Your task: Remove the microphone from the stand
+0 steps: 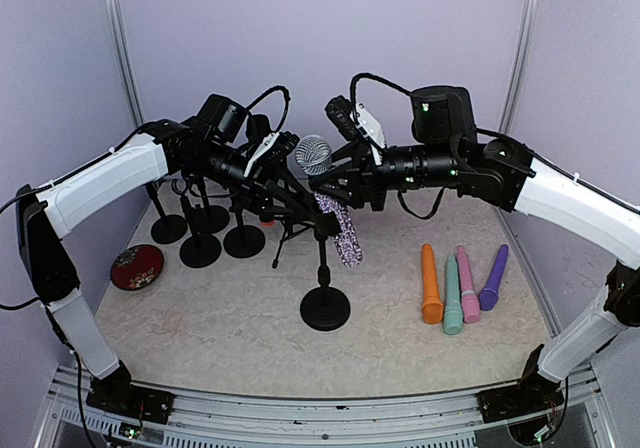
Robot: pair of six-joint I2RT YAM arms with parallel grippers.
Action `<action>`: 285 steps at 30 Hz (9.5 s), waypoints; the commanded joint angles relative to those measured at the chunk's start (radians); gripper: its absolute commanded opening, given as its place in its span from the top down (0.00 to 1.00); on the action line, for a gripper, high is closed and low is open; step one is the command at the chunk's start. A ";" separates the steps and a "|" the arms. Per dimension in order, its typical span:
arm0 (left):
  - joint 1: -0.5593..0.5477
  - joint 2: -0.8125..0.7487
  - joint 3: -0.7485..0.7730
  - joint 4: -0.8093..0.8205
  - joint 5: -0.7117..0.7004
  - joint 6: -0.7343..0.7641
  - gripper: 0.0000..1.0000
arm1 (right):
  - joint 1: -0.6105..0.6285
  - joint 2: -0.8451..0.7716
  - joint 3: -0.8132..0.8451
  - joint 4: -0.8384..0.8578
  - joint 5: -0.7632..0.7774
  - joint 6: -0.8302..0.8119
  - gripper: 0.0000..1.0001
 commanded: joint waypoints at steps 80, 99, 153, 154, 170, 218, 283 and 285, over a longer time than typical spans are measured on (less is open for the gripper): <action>0.103 -0.303 -0.213 0.031 -0.291 -0.250 0.01 | -0.531 0.456 -0.168 -0.085 0.381 0.562 0.51; 0.126 -0.328 -0.231 0.025 -0.290 -0.220 0.01 | -0.436 0.319 -0.206 -0.052 0.516 0.490 0.35; 0.162 -0.332 -0.242 0.023 -0.276 -0.216 0.01 | 0.004 0.036 -0.798 0.849 0.200 0.196 0.33; 0.162 -0.332 -0.241 0.023 -0.275 -0.217 0.01 | 0.014 0.060 -0.788 0.860 0.210 0.198 0.33; 0.170 -0.338 -0.232 -0.004 -0.283 -0.206 0.01 | 0.056 0.263 -0.651 0.944 0.355 0.279 0.73; -0.450 -0.418 -0.482 0.178 -0.957 0.353 0.32 | -0.011 -0.035 -0.230 0.332 0.288 0.850 1.00; -0.392 -0.557 -0.671 0.659 -0.935 0.419 1.00 | -0.115 -0.206 -0.483 0.865 -0.342 0.818 0.58; -0.395 -0.563 -0.697 0.719 -0.971 0.447 1.00 | -0.113 -0.203 -0.475 0.815 -0.280 0.819 0.52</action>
